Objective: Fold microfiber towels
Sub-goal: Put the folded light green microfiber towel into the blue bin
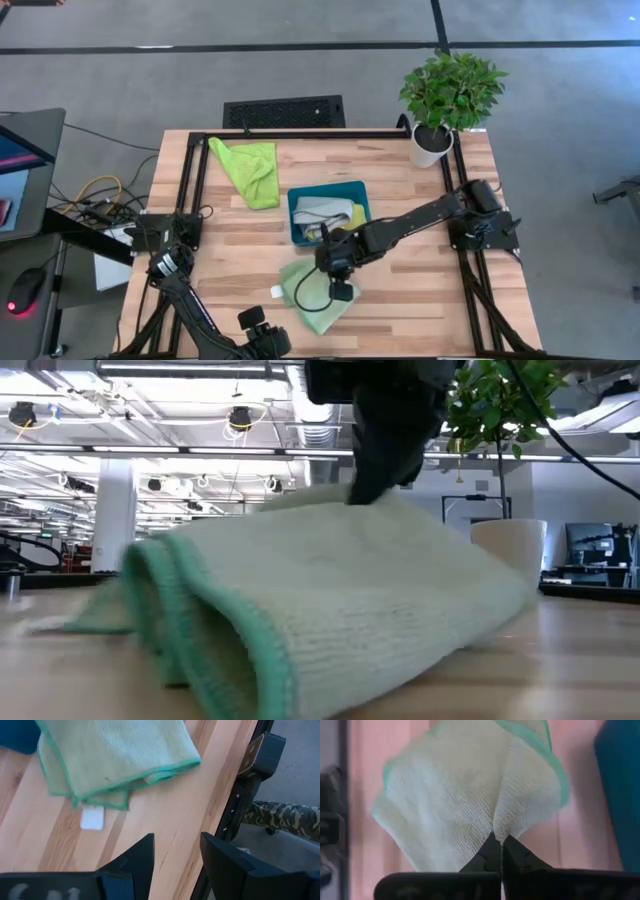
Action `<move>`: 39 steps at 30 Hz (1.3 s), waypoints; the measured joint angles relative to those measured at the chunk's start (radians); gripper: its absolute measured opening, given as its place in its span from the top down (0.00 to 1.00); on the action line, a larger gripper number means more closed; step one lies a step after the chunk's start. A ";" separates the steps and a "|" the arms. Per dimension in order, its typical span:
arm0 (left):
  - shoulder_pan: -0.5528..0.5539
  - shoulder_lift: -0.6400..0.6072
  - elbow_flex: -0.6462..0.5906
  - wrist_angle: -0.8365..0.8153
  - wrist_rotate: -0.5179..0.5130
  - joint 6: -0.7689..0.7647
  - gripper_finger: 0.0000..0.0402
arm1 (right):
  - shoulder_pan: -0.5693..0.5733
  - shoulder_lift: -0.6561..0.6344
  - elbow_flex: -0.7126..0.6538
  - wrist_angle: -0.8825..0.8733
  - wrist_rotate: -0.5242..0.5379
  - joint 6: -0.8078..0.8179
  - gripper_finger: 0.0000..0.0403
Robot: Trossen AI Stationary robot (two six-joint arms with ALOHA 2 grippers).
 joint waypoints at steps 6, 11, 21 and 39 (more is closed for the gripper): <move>0.003 0.000 0.000 0.000 0.003 0.000 0.62 | -0.008 -0.026 0.000 -0.074 0.081 -0.018 0.98; 0.006 0.000 0.000 0.001 0.003 0.000 0.62 | -0.027 -0.041 0.000 -0.136 0.188 -0.033 0.97; 0.024 0.000 0.000 -0.002 0.003 0.000 0.62 | -0.079 -0.140 0.006 -0.208 0.289 -0.105 0.97; 0.077 0.000 0.000 -0.004 0.003 0.007 0.62 | -0.304 -0.228 0.009 -0.221 0.447 -0.404 0.97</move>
